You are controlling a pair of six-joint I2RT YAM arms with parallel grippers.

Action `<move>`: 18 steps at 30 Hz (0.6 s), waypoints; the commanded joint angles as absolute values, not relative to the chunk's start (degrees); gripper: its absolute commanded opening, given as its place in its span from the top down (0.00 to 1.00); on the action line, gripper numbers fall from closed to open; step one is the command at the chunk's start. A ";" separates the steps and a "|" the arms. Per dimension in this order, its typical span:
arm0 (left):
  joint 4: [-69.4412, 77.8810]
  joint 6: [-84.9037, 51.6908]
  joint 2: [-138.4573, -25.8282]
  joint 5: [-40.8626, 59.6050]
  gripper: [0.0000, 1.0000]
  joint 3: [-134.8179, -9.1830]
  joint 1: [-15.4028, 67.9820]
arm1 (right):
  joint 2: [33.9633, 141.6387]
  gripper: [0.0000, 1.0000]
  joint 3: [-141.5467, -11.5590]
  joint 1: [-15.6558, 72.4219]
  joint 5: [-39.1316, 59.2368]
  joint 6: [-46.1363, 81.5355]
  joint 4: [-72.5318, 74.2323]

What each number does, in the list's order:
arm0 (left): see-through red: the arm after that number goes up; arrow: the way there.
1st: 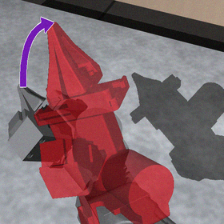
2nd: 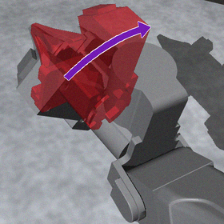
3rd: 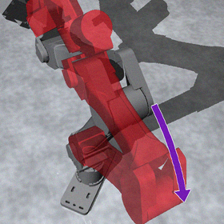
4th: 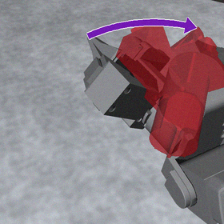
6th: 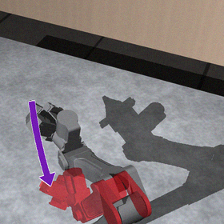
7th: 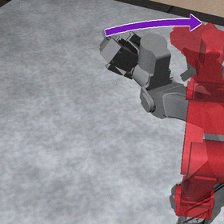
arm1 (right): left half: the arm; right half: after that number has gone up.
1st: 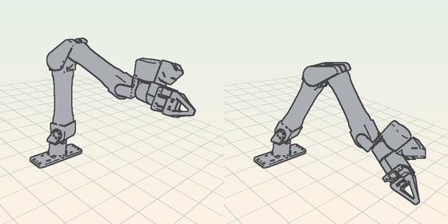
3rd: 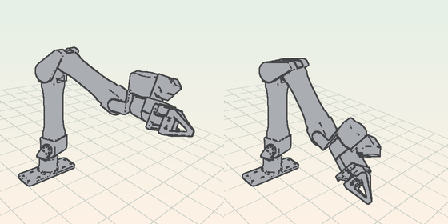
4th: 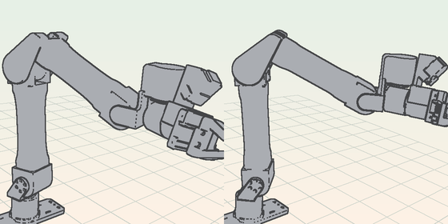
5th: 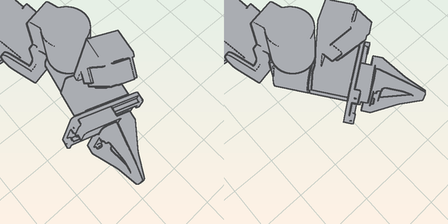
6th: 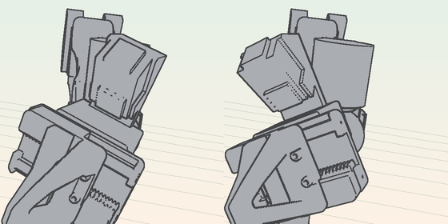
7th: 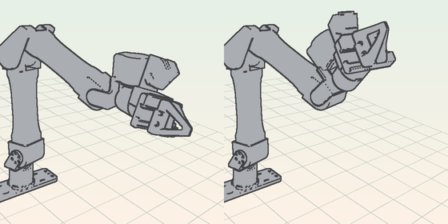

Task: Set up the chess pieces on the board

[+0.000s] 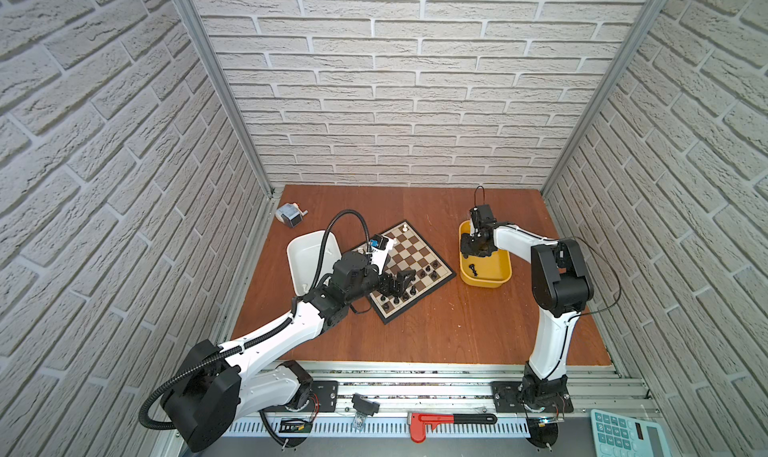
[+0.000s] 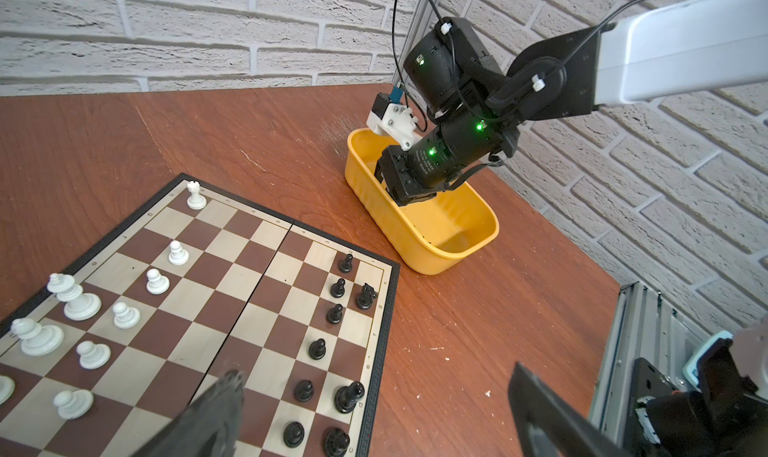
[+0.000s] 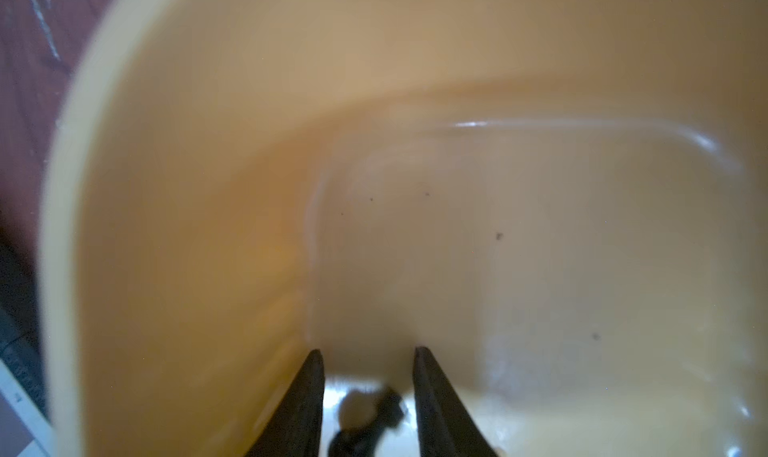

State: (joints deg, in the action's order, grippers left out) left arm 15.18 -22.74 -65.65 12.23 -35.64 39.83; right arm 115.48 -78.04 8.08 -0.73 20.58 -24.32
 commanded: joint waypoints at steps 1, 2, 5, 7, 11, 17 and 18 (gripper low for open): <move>18.06 -22.68 -65.63 11.91 0.02 -37.15 39.99 | 116.85 0.63 -78.53 9.00 1.25 18.39 -24.94; 18.14 -22.77 -65.65 11.96 0.02 -37.16 39.99 | 117.02 0.63 -78.49 9.22 0.62 18.24 -25.04; 18.28 -22.86 -65.57 12.00 0.01 -37.14 40.00 | 117.02 0.64 -78.62 9.39 -1.29 18.83 -26.34; 18.07 -22.72 -65.48 11.82 0.02 -37.10 39.99 | 115.65 0.60 -78.08 9.38 -1.72 19.48 -26.67; 18.43 -22.79 -65.17 11.67 0.01 -36.44 39.98 | 110.24 0.57 -76.21 9.58 -1.59 18.50 -26.16; 17.99 -22.37 -65.06 11.64 0.01 -36.27 40.03 | 102.94 0.54 -72.97 9.62 1.23 18.41 -28.63; 17.96 -22.25 -64.95 11.39 0.02 -36.10 39.99 | 101.61 0.52 -72.16 9.58 1.51 18.58 -29.04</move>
State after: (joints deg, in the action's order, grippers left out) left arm 15.20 -22.72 -65.65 12.01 -35.62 39.83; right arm 107.31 -73.93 9.21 -0.19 18.96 -27.33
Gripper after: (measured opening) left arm 0.985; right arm 0.467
